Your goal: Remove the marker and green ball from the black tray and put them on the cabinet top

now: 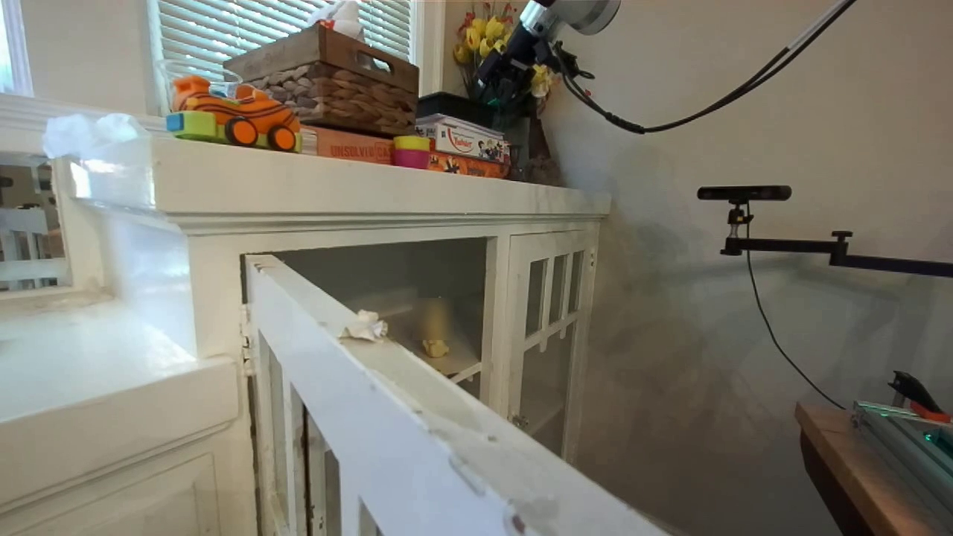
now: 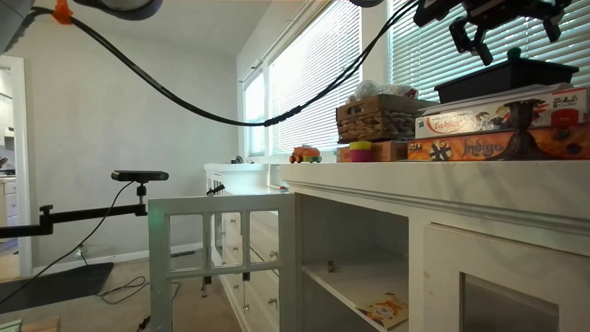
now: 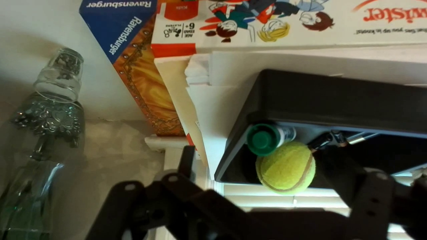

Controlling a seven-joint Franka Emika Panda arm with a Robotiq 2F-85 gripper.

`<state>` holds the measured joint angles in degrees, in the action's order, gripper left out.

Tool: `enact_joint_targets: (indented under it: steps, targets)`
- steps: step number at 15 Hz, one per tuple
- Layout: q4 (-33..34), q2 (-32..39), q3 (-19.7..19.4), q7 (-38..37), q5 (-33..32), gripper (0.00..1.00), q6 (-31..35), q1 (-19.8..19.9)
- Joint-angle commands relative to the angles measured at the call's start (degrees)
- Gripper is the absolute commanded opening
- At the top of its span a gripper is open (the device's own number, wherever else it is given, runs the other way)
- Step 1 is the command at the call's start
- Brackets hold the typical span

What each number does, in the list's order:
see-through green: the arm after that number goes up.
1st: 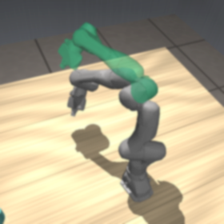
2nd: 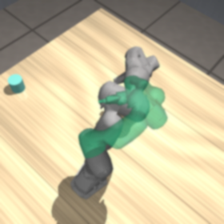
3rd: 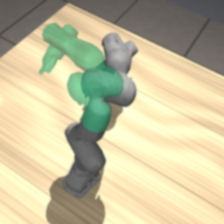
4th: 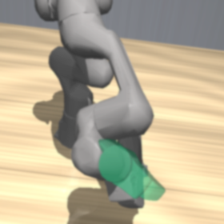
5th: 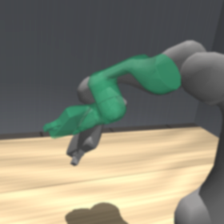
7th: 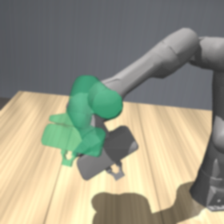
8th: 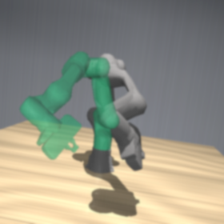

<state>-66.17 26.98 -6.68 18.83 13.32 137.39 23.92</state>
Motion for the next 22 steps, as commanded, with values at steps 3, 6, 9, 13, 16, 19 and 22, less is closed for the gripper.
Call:
enact_joint_targets:
  steps: [3, 6, 9, 13, 16, 19, 22]
  targets:
    - [5.2, 2.9, -0.1, -0.4, -0.4, 0.51, -3.3, 0.1]
    - [6.0, 3.5, -0.1, -0.5, -0.3, 0.30, -3.9, 0.1]
    - [6.8, 3.8, -0.3, -0.6, -0.4, 0.10, -4.5, 0.0]
    - [7.8, 4.1, -0.8, -1.1, -0.7, 0.05, -5.6, -0.2]
    - [7.9, 3.4, -0.9, -1.2, -0.6, 0.05, -6.0, -0.2]
    - [7.5, 1.6, -0.5, -0.3, 0.0, 0.05, -5.8, 0.0]
    - [6.2, -1.6, -0.3, 0.7, 0.3, 0.05, -6.7, 0.2]
